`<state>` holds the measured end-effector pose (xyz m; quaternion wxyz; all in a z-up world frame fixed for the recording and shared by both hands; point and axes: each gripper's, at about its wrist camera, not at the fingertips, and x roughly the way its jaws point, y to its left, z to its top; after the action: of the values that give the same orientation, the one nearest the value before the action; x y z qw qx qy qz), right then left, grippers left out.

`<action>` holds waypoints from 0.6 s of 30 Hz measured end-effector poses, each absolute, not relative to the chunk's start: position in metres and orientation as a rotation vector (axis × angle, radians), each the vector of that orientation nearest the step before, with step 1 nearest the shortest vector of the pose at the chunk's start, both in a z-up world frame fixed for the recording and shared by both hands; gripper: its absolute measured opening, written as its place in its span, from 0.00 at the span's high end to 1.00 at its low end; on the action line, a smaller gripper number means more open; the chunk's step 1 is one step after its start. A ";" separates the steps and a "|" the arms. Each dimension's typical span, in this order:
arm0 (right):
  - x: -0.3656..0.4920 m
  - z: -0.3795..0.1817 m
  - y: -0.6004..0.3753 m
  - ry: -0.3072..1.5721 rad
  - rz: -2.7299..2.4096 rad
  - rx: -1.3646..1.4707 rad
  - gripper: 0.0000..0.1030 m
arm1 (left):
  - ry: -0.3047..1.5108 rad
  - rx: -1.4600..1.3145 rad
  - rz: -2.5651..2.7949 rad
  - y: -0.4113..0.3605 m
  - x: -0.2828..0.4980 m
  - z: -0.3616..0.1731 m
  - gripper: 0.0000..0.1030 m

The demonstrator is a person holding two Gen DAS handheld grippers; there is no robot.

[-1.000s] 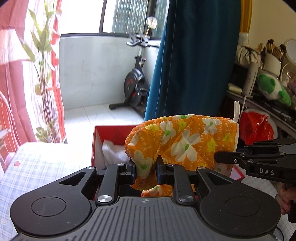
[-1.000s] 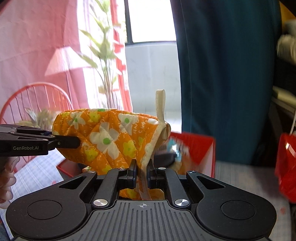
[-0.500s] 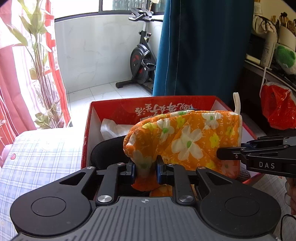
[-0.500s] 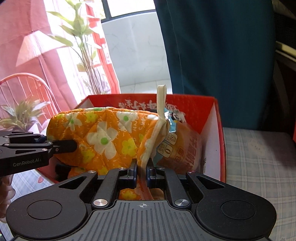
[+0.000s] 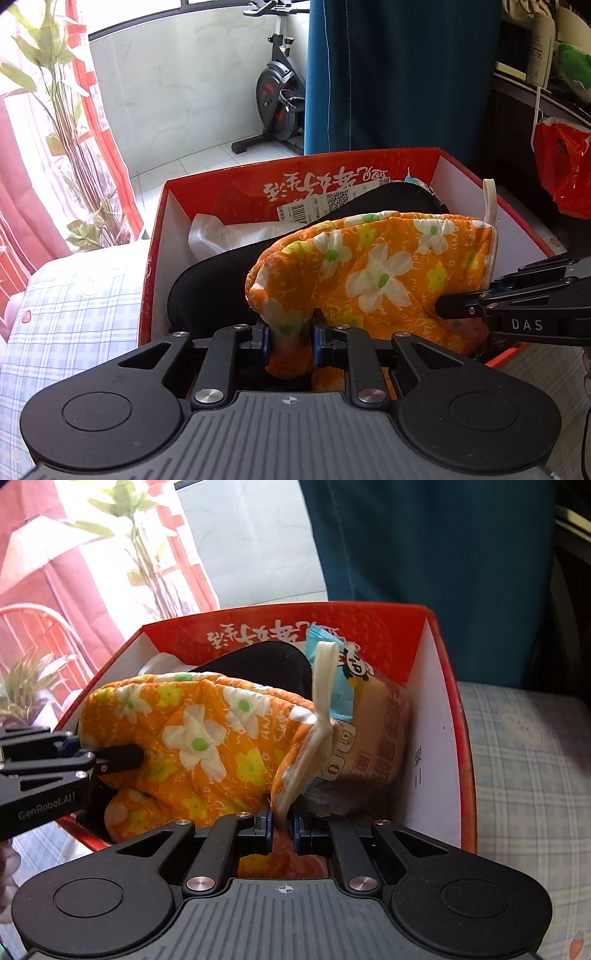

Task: Organize soft objects
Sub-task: 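Open both grippers to drop the mitt into the box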

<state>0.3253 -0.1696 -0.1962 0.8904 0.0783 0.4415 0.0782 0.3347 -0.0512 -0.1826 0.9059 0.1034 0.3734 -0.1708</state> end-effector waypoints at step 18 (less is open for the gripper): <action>0.235 -0.157 -0.166 0.621 0.127 0.003 0.19 | 0.567 0.194 -0.426 -0.012 0.259 -0.142 0.10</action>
<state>0.2353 -0.1658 -0.1567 0.9503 0.0015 0.3051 0.0624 0.2591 -0.0118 -0.1424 0.9331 0.0948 0.2774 -0.2083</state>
